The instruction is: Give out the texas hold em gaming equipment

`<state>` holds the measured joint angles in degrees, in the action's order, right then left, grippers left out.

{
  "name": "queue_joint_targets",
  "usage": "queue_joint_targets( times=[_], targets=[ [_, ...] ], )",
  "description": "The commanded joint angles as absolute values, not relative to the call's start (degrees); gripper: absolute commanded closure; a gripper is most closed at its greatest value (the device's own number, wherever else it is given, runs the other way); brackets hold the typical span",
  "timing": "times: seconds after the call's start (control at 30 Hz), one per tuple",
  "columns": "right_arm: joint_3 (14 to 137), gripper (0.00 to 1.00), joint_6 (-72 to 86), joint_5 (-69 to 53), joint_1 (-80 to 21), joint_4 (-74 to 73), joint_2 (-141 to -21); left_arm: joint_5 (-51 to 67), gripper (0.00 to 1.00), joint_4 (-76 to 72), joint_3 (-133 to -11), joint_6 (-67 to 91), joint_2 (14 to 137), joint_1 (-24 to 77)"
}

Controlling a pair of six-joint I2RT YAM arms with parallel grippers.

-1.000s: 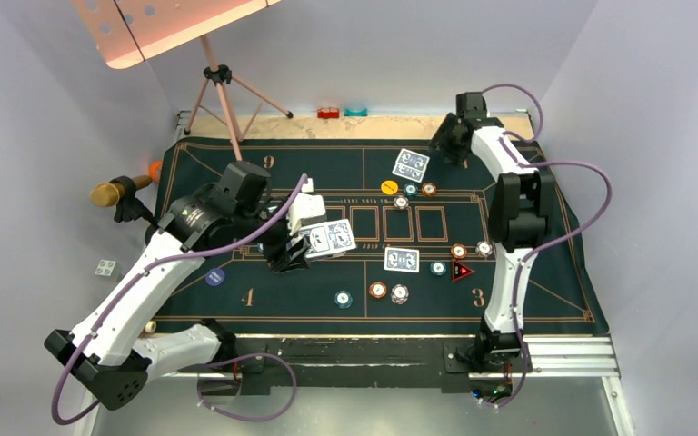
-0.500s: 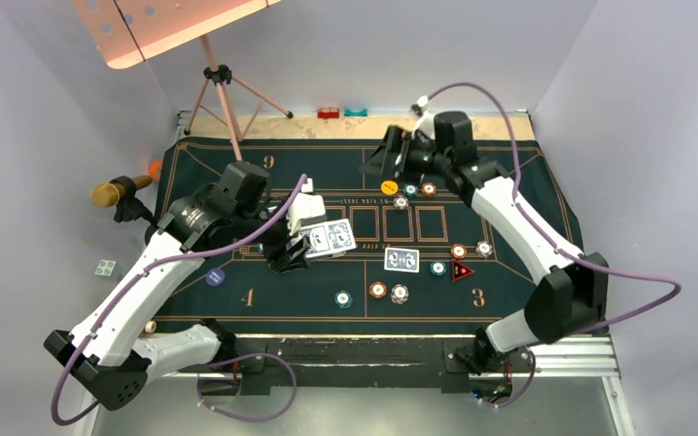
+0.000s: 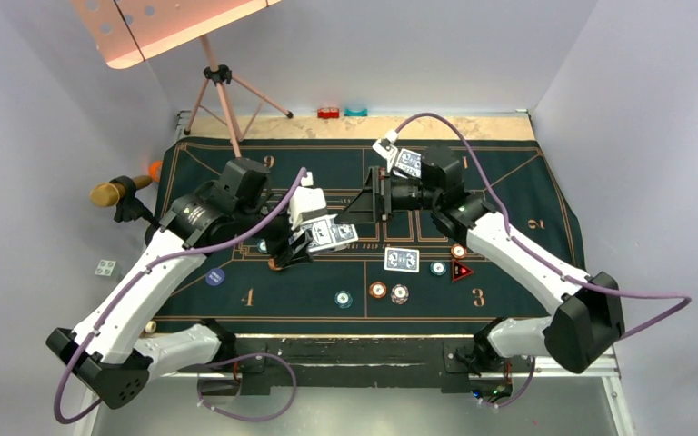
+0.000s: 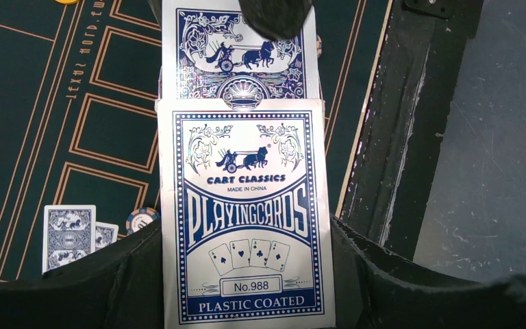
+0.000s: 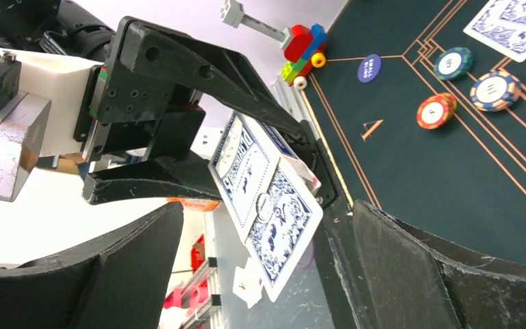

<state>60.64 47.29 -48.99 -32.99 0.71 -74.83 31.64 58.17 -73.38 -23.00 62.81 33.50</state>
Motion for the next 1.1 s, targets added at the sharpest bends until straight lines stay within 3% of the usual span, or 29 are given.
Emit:
queue_joint_targets(
  times=[0.0, 0.2, 0.5, 0.97, 1.07],
  targets=[
    [58.6, 0.01, 52.0, -51.9, -34.9, 9.8, -75.5, 33.8, 1.0, 55.1, -74.4, -21.8, 63.2, 33.1],
    [56.1, 0.02, 54.4, -51.9, -36.6, 13.4, -77.7, 34.3, 1.0, 54.9, -75.2, -21.5, 63.7, 33.2],
    [54.2, 0.44, 55.1, -52.2, -36.4, 12.5, -77.4, 34.6, 1.0, 55.0, -75.3, -21.2, 63.8, 33.1],
    [51.2, 0.47, 55.4, -51.7, -32.6, 10.6, -73.0, 35.0, 1.0, 55.2, -75.7, -21.1, 63.6, 33.1],
    [51.1, 0.52, 55.5, -51.8, -32.4, 10.5, -72.5, 34.9, 1.0, 55.3, -75.8, -21.2, 63.6, 33.1]
  ],
)
